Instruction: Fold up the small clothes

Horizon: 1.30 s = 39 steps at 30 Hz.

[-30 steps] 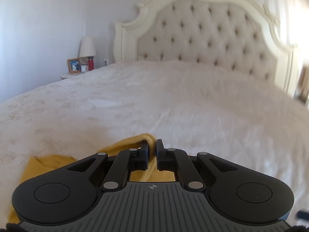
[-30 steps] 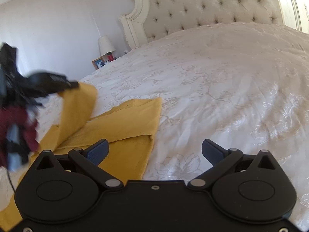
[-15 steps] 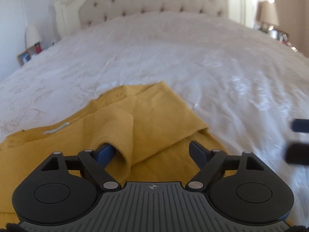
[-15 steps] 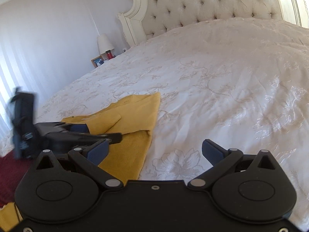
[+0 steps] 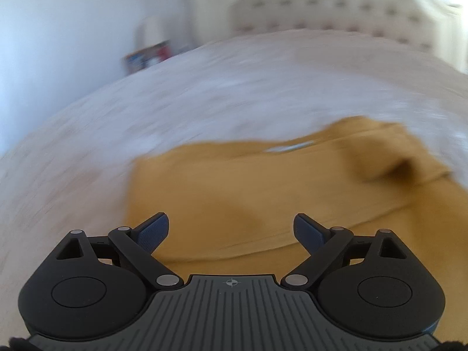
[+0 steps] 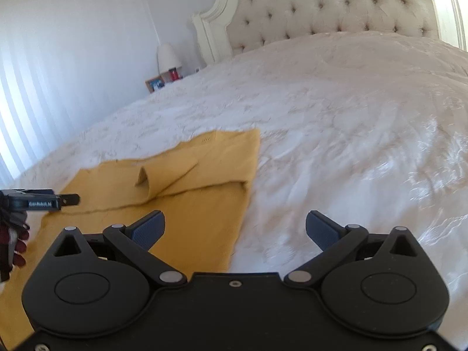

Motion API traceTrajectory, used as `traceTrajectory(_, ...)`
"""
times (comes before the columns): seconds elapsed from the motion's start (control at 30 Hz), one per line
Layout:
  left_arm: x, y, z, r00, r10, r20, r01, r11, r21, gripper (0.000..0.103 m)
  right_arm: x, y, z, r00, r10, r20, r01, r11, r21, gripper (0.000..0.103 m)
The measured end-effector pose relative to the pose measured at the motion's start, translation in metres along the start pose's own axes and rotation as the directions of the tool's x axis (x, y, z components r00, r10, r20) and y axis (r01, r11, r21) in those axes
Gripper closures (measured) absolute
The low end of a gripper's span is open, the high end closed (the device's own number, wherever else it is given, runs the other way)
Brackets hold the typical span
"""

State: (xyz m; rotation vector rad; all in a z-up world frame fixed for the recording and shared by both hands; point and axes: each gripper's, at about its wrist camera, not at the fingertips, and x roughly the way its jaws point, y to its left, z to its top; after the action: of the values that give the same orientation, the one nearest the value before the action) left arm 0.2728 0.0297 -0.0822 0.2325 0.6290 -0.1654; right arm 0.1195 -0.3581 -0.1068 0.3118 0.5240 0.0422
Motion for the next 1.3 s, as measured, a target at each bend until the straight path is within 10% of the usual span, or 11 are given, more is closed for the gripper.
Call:
traceTrajectory(0.13, 0.02, 0.04, -0.016, 0.993, 0.102, -0.058, -0.105, 0.993, -0.061, 0.009, 0.012, 0.023, 0.003, 0.998, 0.024, -0.052, -0.028, 0.998, -0.061, 0.001)
traceTrajectory(0.3, 0.02, 0.067, -0.04, 0.998, 0.066, -0.019, -0.068, 0.973, -0.22, 0.0, 0.025, 0.058, 0.024, 0.997, 0.057, -0.058, -0.066, 0.984, -0.168, 0.001)
traceTrajectory(0.83, 0.017, 0.059, -0.049, 0.995, 0.101, 0.025, -0.094, 0.975, -0.202, 0.0, 0.141, 0.144, 0.032, 0.986, -0.112, -0.127, 0.029, 0.848, -0.529, 0.001)
traceTrajectory(1.1, 0.017, 0.058, -0.049, 0.995, 0.102, 0.021, -0.096, 0.974, -0.206, 0.0, 0.136, 0.069, 0.065, 0.951, -0.305, -0.047, 0.283, 0.924, -0.257, 0.001)
traceTrajectory(1.3, 0.018, 0.059, -0.049, 0.994, 0.104, 0.02, -0.097, 0.974, -0.206, 0.0, 0.108, 0.048, 0.068, 0.967, -0.255, -0.003, 0.249, 0.949, -0.193, 0.001)
